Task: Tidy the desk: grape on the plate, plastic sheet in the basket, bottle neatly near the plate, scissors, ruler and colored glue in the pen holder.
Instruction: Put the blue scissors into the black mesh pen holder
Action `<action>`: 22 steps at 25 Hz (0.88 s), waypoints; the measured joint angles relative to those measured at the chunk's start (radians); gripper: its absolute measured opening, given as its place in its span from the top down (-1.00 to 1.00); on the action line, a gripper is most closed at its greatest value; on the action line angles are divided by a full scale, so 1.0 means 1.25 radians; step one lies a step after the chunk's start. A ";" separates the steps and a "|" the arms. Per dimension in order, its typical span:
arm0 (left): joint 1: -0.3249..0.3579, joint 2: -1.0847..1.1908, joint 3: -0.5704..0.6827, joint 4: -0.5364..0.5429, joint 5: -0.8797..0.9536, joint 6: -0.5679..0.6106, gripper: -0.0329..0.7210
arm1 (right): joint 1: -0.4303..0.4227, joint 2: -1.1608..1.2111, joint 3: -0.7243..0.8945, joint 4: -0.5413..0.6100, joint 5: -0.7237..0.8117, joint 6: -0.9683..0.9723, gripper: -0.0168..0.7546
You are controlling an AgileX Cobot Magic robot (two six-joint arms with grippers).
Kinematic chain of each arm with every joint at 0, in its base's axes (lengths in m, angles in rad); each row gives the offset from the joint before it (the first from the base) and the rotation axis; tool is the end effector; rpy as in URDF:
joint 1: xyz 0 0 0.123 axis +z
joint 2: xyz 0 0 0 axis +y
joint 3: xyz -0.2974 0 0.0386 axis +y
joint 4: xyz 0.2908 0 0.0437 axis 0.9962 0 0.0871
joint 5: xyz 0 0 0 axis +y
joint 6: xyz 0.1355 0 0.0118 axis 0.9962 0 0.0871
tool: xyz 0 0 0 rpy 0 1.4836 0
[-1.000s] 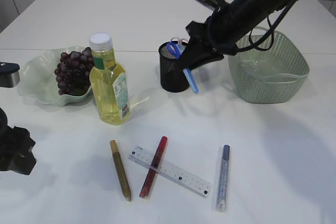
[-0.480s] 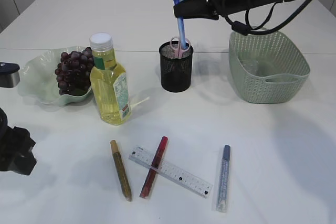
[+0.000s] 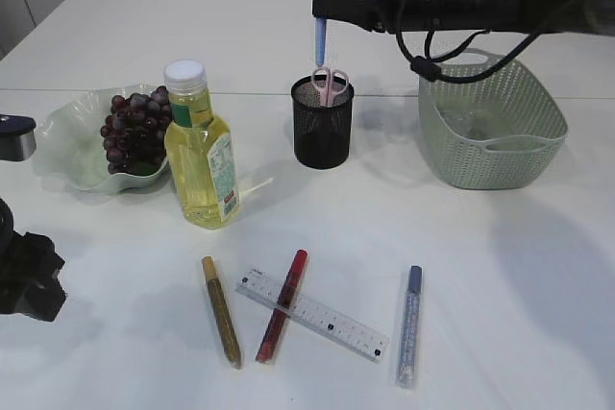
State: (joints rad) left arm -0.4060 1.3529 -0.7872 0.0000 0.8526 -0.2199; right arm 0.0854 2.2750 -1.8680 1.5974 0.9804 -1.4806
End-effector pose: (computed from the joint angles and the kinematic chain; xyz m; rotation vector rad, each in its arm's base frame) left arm 0.2522 -0.1084 0.1706 0.2705 2.8990 -0.1079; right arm 0.5673 0.1620 0.2287 -0.6435 1.7331 1.0532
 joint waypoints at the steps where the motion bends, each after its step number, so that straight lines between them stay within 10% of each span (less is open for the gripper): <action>1: 0.000 0.000 0.000 0.000 0.000 0.000 -0.41 | 0.001 0.007 0.000 0.015 -0.002 -0.030 0.46; 22: 0.000 0.000 0.000 0.000 0.000 0.002 -0.41 | 0.012 0.082 0.000 0.087 -0.038 -0.308 0.46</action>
State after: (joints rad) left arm -0.4060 1.3529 -0.7872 0.0000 0.8526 -0.2176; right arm 0.1001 2.3775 -1.8680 1.7059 0.9330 -1.8654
